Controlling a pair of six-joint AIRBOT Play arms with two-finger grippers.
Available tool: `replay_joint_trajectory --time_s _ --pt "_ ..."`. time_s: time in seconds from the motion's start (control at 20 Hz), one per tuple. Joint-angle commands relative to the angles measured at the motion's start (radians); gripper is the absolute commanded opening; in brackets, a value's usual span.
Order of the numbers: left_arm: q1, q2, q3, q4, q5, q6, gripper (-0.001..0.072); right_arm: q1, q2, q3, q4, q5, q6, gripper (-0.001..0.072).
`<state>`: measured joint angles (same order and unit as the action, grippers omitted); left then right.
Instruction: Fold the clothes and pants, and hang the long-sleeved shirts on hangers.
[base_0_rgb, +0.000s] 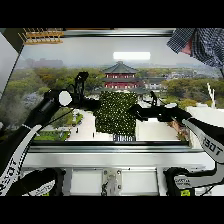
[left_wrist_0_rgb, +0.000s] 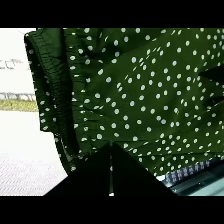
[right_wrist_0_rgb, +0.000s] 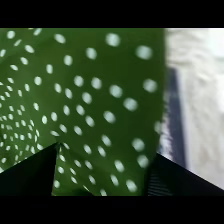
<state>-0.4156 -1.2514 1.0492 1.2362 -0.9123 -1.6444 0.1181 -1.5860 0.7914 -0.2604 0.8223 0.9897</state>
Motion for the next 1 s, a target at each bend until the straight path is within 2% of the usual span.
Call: replay_joint_trajectory --time_s 0.0,0.05,0.1,0.15,0.2,0.3,0.5,0.6,0.95 --pt "-0.005 0.001 -0.002 0.001 0.003 -0.002 0.0004 0.101 -0.067 0.072 0.100 -0.014 -0.051 0.0566" --pt "-0.005 0.001 -0.002 0.001 -0.002 -0.002 0.0003 0.121 -0.075 0.090 0.100 -0.014 -0.051 0.0564" --pt "-0.005 0.001 -0.002 0.001 -0.005 -0.002 0.0003 0.135 -0.077 0.105 0.099 -0.014 -0.052 0.0440" --pt "-0.005 0.001 -0.002 0.001 -0.006 -0.002 0.0003 0.139 -0.076 0.114 0.092 -0.012 -0.057 0.0167" --pt "-0.005 0.001 -0.002 0.001 -0.008 -0.002 0.0003 0.137 -0.076 0.125 0.077 -0.010 -0.064 0.0005" --pt "-0.005 0.001 -0.002 0.000 -0.011 -0.002 0.0003 0.110 -0.061 0.148 -0.038 -0.010 -0.030 0.0007" --pt "-0.005 0.001 -0.002 0.001 -0.023 -0.002 0.0003 -0.056 0.006 0.218 -0.468 -0.010 0.225 0.0006" --pt "-0.005 0.001 -0.002 0.001 -0.036 -0.002 0.0003 -0.186 0.048 0.248 -0.588 -0.002 0.296 0.0007" --pt "-0.005 0.001 -0.002 0.001 -0.057 -0.002 0.0003 -0.684 0.149 0.330 -0.619 0.032 0.302 0.0007"
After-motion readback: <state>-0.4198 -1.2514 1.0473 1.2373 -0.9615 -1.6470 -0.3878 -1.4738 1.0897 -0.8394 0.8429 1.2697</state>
